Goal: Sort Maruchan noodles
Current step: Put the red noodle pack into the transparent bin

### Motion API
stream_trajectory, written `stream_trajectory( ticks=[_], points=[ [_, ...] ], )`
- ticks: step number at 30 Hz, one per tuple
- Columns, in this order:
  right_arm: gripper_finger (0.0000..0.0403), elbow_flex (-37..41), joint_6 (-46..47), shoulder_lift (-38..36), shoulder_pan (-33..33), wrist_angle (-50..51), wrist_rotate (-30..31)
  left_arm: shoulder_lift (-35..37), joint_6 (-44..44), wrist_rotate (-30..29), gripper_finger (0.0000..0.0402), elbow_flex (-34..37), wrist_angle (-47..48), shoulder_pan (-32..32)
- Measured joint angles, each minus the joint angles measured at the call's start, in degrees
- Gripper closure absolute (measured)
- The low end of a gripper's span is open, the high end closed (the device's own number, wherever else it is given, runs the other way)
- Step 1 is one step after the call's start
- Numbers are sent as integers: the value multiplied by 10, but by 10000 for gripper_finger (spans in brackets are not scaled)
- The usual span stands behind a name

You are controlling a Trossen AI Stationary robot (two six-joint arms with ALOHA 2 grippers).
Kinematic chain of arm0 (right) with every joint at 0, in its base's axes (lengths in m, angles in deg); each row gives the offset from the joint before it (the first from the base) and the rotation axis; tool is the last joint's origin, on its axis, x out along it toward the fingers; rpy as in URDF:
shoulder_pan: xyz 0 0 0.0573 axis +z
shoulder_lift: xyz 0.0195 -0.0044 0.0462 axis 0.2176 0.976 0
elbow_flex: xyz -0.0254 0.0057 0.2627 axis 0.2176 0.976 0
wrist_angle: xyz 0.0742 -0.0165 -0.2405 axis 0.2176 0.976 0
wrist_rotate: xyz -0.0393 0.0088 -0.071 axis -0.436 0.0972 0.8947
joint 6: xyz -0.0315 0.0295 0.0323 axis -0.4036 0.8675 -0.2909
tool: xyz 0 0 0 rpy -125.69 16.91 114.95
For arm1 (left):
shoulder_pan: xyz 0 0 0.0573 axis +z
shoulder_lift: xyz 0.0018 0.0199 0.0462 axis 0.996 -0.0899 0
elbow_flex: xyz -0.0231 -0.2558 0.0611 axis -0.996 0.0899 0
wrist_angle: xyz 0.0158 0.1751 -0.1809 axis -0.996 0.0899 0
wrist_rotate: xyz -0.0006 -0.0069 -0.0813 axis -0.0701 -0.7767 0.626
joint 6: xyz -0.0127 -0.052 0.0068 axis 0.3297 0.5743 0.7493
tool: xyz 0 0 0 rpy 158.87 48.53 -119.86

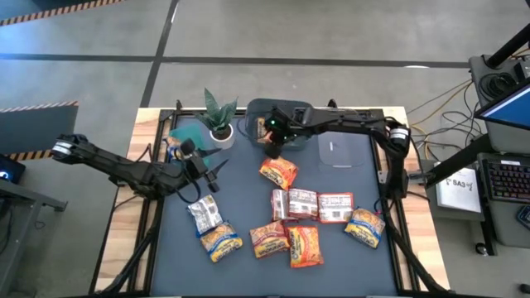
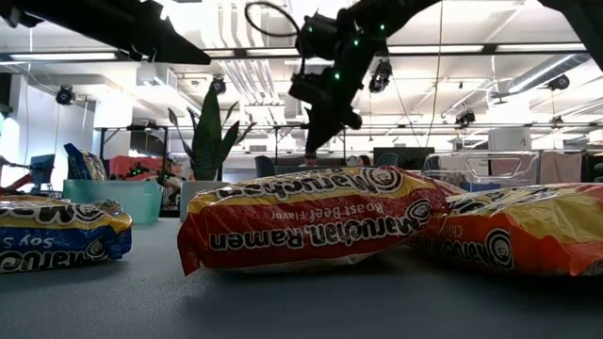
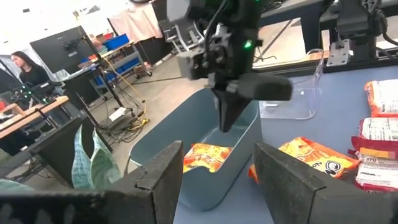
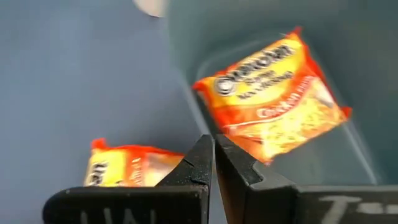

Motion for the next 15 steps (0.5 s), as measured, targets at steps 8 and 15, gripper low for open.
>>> stream_trajectory(
  ticks=[8,15],
  points=[
    [394,0,7,-32,67,52,-23,-37,27,2,224,0,0,0],
    [394,0,61,-37,135,120,-65,-69,35,17,224,-15,0,0]
  ],
)
